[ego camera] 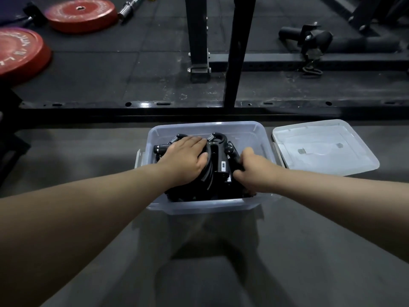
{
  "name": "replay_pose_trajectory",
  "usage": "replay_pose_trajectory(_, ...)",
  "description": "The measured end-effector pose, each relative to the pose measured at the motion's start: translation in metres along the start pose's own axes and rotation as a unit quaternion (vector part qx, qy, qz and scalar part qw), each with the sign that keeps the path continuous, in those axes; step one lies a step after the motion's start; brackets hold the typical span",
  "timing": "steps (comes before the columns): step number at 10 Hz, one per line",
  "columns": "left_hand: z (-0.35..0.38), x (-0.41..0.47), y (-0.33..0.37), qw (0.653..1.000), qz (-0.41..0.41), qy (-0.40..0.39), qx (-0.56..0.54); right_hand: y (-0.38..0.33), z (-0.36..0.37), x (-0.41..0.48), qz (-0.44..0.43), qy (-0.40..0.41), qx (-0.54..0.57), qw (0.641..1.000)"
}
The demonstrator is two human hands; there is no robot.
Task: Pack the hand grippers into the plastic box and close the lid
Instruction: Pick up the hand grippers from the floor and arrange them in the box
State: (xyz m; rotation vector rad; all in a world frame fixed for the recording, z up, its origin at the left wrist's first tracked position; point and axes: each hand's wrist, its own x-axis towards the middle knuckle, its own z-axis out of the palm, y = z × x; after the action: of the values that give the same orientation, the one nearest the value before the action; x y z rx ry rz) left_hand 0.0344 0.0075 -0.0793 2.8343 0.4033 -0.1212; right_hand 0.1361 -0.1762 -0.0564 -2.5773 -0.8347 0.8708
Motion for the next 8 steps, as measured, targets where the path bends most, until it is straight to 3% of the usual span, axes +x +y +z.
replay_pose_trajectory(1,0.000,-0.001,0.001,1.000,0.000,-0.001,0.001,-0.002,0.000,0.014,0.068,-0.018,0.190,0.979)
replay_pose_trajectory(2,0.000,-0.002,0.001,1.000,-0.002,-0.003,-0.002,0.004,0.000,0.019,0.087,-0.031,0.259,0.961)
replay_pose_trajectory(3,0.001,-0.001,-0.001,1.000,-0.002,-0.006,-0.002,0.008,0.005,0.017,0.080,0.003,0.354,0.932)
replay_pose_trajectory(4,0.002,0.000,-0.002,1.000,-0.003,-0.008,-0.002,0.010,0.011,0.018,0.093,0.036,0.378,0.920)
replay_pose_trajectory(5,0.002,0.000,-0.001,1.000,-0.002,-0.004,-0.002,0.009,0.015,0.020,0.139,0.019,0.311,0.940)
replay_pose_trajectory(6,0.003,0.000,-0.002,1.000,-0.001,-0.004,0.000,0.003,0.010,0.016,0.160,-0.057,0.203,0.964)
replay_pose_trajectory(8,0.002,-0.001,-0.001,1.000,-0.001,-0.006,0.000,0.001,-0.008,0.015,0.125,-0.047,0.161,0.978)
